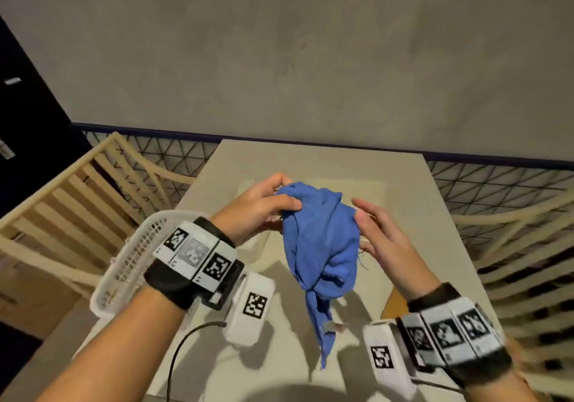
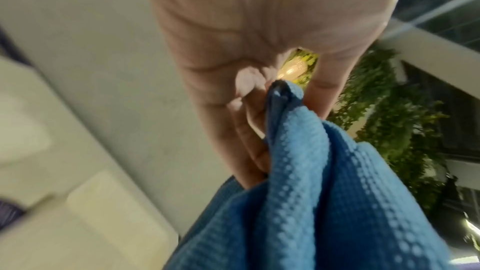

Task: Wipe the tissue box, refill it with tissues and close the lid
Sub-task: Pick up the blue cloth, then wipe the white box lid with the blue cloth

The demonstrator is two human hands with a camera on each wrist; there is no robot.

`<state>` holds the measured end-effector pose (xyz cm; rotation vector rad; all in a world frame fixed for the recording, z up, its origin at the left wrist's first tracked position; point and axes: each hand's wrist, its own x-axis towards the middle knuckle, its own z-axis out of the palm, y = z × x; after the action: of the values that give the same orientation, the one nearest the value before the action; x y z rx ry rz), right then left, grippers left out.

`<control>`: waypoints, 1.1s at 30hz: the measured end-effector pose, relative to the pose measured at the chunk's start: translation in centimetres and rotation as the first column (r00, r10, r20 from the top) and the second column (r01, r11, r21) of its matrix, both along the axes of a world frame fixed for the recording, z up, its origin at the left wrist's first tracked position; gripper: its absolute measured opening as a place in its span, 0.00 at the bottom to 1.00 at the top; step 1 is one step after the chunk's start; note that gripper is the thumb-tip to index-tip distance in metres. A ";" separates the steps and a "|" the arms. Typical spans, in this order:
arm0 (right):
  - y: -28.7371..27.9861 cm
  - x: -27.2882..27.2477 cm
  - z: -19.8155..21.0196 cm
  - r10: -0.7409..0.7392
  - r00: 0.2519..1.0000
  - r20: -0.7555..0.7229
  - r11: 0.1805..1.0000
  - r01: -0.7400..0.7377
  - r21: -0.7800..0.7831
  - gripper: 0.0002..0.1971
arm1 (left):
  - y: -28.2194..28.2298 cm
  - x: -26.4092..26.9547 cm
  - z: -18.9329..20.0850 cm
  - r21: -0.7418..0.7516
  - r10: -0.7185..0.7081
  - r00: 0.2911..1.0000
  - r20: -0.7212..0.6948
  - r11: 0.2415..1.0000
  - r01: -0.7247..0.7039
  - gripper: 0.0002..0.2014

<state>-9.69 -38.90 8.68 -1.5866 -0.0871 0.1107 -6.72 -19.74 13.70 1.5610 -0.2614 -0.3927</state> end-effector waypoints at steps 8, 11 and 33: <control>-3.0 1.1 -3.4 -0.137 0.988 -0.074 0.987 0.129 -0.099 0.09 | -4.1 1.3 -7.9 0.092 0.255 0.966 -0.051 0.964 -0.249 0.16; -3.1 1.2 -4.6 -0.197 0.980 -0.041 0.969 0.188 -0.161 0.13 | -3.9 1.3 -9.1 0.216 0.056 0.971 0.233 0.970 -0.108 0.26; -2.0 5.5 -7.8 -0.210 0.905 -0.371 0.825 0.368 0.430 0.19 | -10.3 9.3 -8.0 -0.273 -0.077 0.986 -0.150 0.961 0.034 0.22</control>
<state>-4.22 -40.86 0.92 -1.0357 0.3547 0.0852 2.58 -30.02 5.72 1.2493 -0.2253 -0.5021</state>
